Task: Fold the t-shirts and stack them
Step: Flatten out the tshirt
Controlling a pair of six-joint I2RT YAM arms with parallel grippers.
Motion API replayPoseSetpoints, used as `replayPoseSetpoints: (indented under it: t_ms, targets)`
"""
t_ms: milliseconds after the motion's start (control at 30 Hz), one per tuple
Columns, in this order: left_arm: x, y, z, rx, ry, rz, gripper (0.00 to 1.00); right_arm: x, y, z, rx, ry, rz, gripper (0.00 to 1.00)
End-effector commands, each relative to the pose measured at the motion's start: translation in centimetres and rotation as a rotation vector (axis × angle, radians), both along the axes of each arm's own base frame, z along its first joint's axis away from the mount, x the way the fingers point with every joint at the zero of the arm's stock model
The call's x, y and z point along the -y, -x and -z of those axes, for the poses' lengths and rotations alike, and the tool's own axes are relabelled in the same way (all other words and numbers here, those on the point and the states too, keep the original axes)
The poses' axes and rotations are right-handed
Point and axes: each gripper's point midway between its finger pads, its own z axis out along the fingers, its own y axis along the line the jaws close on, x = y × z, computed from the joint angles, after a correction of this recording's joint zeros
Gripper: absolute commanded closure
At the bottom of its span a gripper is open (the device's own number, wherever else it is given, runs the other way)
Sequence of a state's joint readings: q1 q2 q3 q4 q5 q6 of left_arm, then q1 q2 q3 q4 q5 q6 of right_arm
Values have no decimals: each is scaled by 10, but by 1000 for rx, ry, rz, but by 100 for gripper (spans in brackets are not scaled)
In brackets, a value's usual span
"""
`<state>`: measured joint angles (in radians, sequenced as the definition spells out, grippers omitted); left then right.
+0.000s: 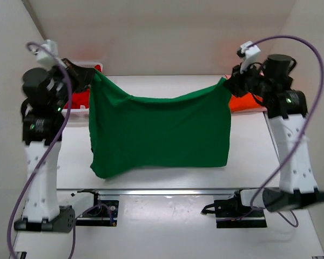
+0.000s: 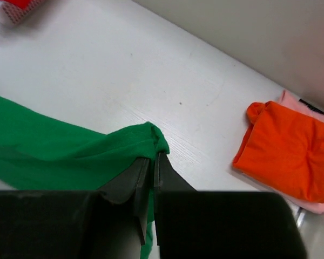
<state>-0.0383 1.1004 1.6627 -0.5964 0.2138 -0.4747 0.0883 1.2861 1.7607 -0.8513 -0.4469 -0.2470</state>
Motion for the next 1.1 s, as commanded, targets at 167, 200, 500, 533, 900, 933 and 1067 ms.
replayPoseSetpoints:
  t_ms: [167, 200, 500, 533, 900, 933, 1067]
  targets:
    - [-25, -112, 26, -74, -62, -37, 100, 6, -101, 13, 38, 16, 17, 100]
    - [-30, -118, 12, -54, -86, -64, 100, 8, -112, 4, 55, 20, 24, 100]
    - [-32, -78, -72, 152, -70, -64, 100, 24, -108, -49, 177, 9, 48, 100]
    - [-29, -75, -68, 146, -64, -56, 100, 24, -106, -44, 163, 8, 44, 100]
    - [3, 12, 129, -140, -34, 47, 100, 21, -31, 148, -218, 42, 33, 99]
    - [7, 26, 152, -170, -32, 63, 100, 23, -18, 152, -223, 38, 50, 100]
    - [25, 67, 223, -309, -56, 122, 100, 19, 41, 223, -442, -23, 78, 100]
